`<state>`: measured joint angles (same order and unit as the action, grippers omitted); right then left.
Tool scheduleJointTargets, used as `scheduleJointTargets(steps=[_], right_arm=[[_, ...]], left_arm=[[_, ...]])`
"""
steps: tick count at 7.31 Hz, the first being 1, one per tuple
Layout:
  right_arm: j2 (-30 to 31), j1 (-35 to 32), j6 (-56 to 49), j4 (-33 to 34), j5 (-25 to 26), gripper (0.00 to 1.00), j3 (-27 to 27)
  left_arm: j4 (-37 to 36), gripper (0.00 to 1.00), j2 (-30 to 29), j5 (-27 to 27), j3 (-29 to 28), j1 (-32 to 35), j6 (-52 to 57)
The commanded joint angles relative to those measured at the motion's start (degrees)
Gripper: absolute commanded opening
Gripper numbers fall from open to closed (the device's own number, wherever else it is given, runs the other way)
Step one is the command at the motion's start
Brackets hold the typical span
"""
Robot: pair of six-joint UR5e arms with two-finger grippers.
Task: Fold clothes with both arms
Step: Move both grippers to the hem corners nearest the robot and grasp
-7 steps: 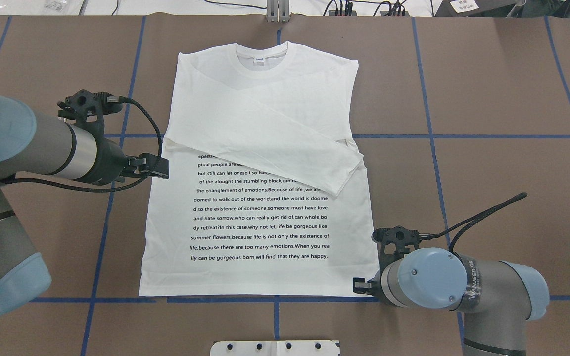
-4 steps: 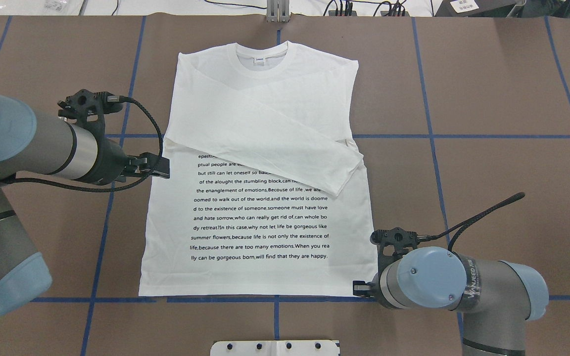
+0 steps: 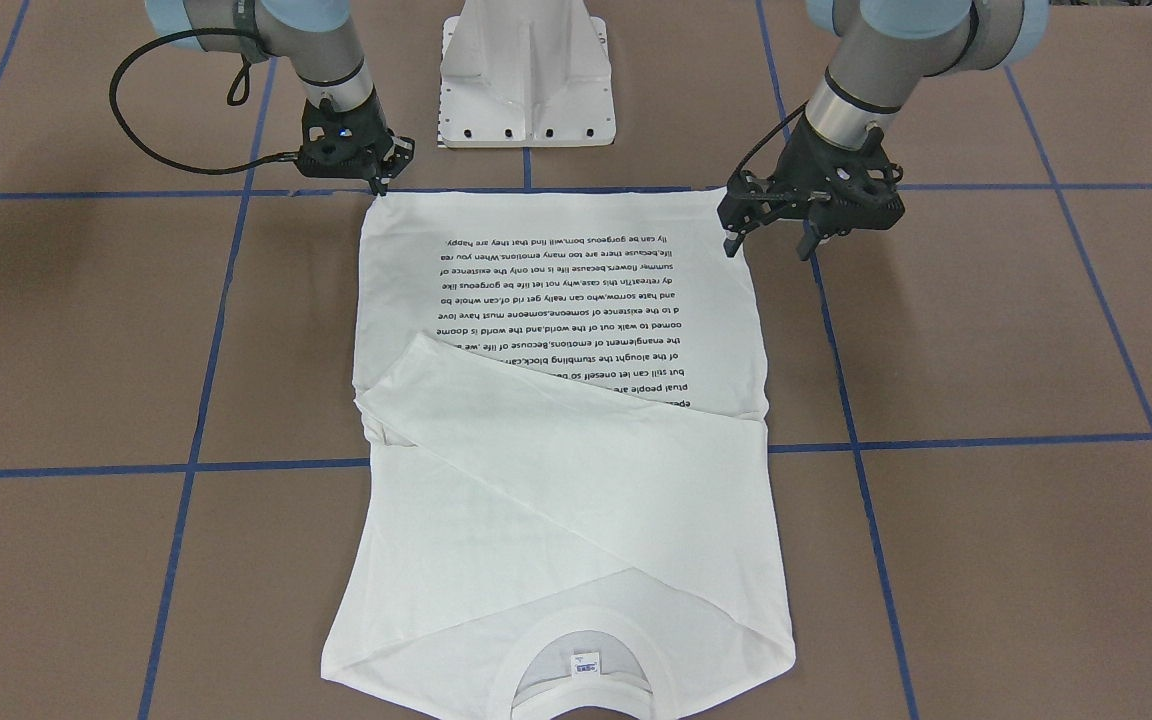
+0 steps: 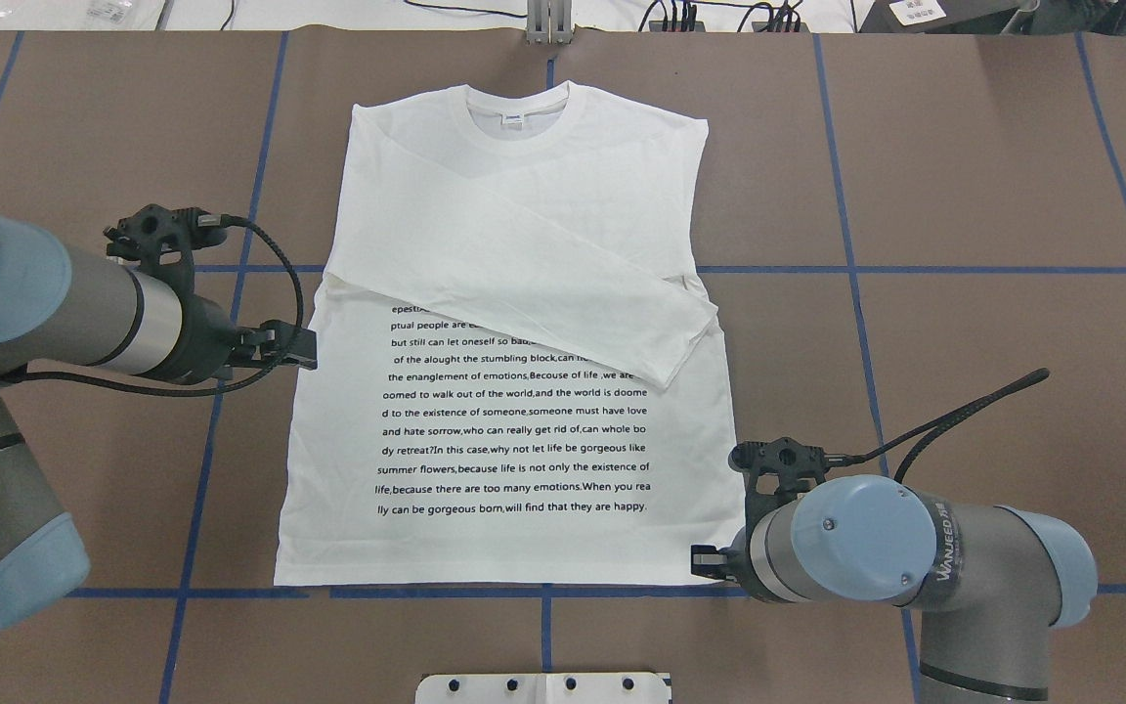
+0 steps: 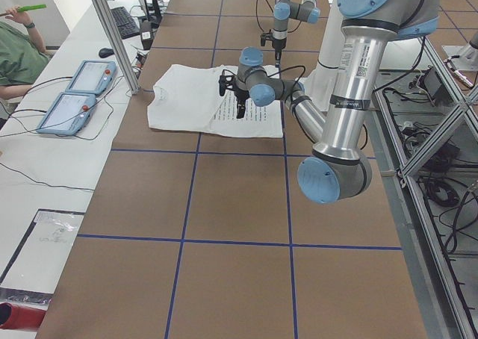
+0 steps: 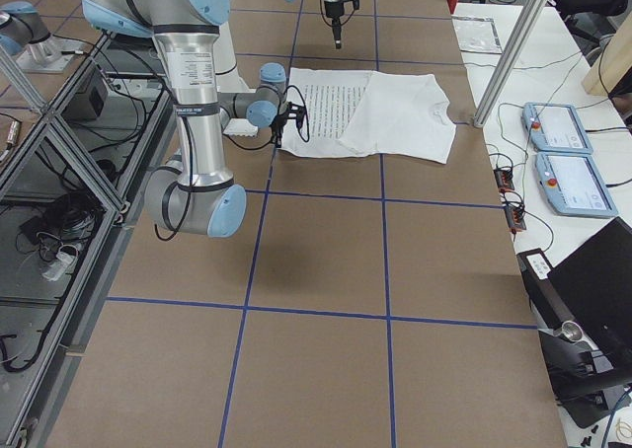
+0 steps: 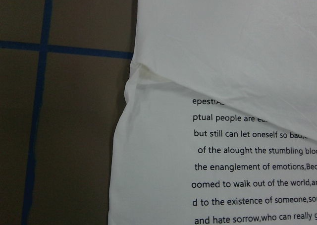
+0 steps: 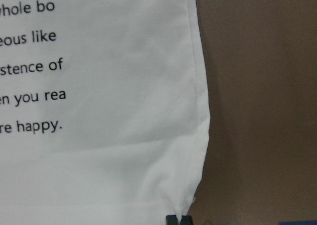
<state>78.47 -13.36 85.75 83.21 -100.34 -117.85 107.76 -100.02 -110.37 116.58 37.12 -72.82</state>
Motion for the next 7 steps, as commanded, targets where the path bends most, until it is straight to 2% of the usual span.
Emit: scheduleJointTargets(steps=[1, 2, 4, 6, 7], right_arm=[[-0.42, -1.83, 1.95, -0.32, 0.07, 0.0, -2.11], [-0.42, -2.54, 1.88, -0.32, -0.29, 0.0, -2.73], [-0.42, -3.33, 1.97, -0.41, -0.46, 0.0, -2.82], [-0.42, -3.25, 1.88, -0.5, -0.47, 0.0, -2.73], [-0.42, -3.25, 1.88, -0.5, -0.47, 0.0, -2.73]], left_arm=[[11.56, 1.0, 8.5, 1.99, -0.3, -4.56, -8.53], [11.5, 0.99, 8.79, 5.4, -0.56, -9.73, -12.92], [9.85, 0.94, 8.27, 7.88, -0.74, -18.09, -21.89], [3.27, 0.86, 5.2, 9.91, -0.65, -20.67, -24.65], [2.98, 0.83, 5.36, 10.26, -0.65, -20.94, -24.65]])
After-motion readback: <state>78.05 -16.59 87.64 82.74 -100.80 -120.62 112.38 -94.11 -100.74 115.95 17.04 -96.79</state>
